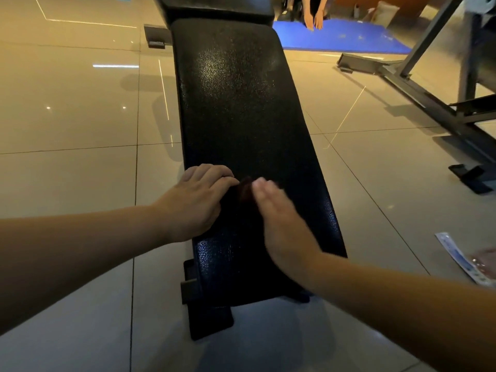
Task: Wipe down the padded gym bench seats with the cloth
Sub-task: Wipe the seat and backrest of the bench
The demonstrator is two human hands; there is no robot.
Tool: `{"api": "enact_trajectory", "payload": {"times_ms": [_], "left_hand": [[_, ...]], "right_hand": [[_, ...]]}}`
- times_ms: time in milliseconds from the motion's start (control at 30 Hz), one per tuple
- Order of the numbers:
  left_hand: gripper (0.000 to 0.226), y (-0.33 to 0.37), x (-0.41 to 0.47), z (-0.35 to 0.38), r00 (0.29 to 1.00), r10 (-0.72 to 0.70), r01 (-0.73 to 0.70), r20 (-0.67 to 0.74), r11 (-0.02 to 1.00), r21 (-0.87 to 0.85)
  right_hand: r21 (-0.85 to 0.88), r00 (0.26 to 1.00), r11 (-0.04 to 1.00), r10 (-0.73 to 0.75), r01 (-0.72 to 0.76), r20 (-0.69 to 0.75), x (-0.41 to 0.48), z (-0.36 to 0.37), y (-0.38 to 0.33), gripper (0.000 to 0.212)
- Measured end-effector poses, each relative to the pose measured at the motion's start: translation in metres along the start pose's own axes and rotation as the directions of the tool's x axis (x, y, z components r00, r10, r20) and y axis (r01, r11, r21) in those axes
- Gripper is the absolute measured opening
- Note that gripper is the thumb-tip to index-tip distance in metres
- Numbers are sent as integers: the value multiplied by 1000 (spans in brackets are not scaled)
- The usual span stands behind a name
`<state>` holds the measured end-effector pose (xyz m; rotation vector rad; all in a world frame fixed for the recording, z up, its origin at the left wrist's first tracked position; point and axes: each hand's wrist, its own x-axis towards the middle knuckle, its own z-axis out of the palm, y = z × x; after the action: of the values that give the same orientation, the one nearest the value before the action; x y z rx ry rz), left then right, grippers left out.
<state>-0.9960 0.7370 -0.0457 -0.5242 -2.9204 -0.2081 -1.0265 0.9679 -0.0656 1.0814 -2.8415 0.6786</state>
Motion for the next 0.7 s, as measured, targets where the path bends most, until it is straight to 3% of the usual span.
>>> {"api": "enact_trajectory", "payload": {"times_ms": [100,200,267,300,400,500,600,700], "left_hand": [[54,-7,-5,-5,1000,-16,16,16,1000,-15],[55,-14,-7,-8,1000,17,-17,25,1000,-10],[55,-16,-10,-7,998,60,-61,28,998,28],[54,-17,-12,-6,997,72,-73,37,996,47],[53,-17,-16,-3,995,87,-90,41,994,70],[55,-17,-19,-2,996,75,-76,46,997,30],[57,-16,-20,0,997,48,-46,54,998,-30],[55,-14,-18,5,999,9,-7,32,999,-54]], "right_hand": [[-67,934,948,-294,312,204,-25,24,-28,79],[16,700,810,-517,587,492,-46,16,-25,89],[-39,586,667,-622,744,520,-47,-5,-1,86],[-100,591,638,-627,763,507,-46,-12,16,83],[-265,804,764,-514,588,299,-40,-31,65,68],[-208,957,935,-275,288,89,-22,-39,85,53],[49,998,998,-43,41,47,11,-39,67,51],[230,975,951,219,-207,-28,64,-42,41,53]]}}
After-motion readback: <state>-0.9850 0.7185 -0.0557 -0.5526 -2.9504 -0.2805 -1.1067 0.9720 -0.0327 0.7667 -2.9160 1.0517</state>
